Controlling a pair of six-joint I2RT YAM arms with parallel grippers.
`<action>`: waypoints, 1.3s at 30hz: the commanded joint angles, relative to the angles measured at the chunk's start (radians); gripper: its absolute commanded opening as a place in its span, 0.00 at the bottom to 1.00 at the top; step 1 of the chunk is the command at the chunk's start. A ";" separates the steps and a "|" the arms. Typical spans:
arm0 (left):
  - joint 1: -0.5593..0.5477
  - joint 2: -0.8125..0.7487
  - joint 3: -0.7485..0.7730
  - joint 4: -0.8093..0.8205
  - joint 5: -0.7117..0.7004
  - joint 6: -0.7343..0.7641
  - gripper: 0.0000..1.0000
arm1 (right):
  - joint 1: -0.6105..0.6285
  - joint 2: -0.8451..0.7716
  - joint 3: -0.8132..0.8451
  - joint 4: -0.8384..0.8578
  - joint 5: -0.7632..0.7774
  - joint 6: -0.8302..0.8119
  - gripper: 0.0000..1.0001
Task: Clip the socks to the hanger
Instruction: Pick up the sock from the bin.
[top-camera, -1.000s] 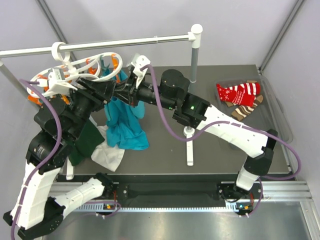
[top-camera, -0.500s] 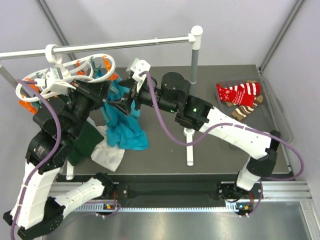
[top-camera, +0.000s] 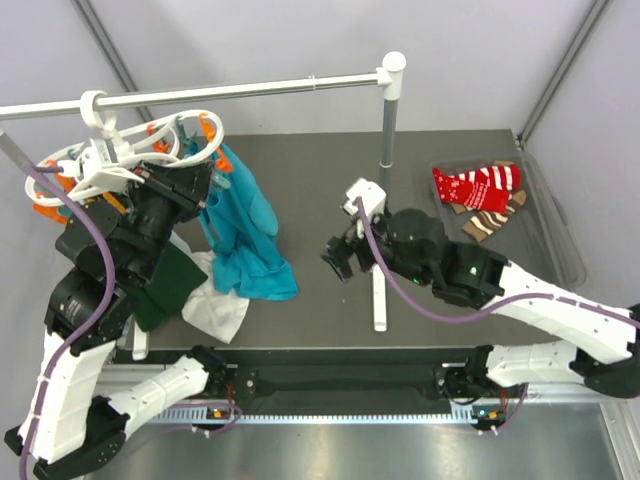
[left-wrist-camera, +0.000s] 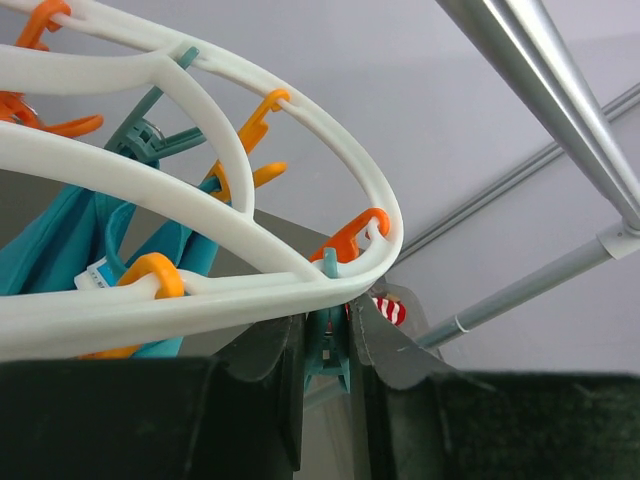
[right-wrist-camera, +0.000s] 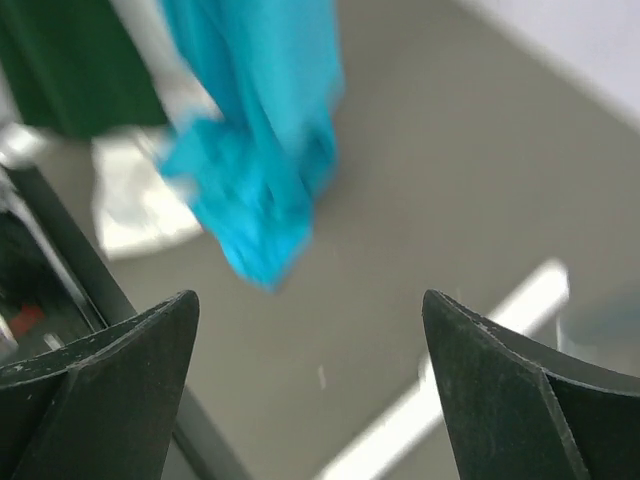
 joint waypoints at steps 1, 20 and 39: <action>0.005 -0.021 -0.011 0.002 -0.015 0.050 0.00 | -0.015 -0.095 -0.144 -0.201 0.187 0.196 0.92; 0.005 -0.087 -0.139 0.031 0.055 0.104 0.00 | -1.033 -0.180 -0.340 -0.272 -0.087 0.399 0.88; 0.005 -0.075 -0.090 -0.001 0.097 0.092 0.00 | -1.250 0.589 0.014 -0.025 0.026 0.339 0.45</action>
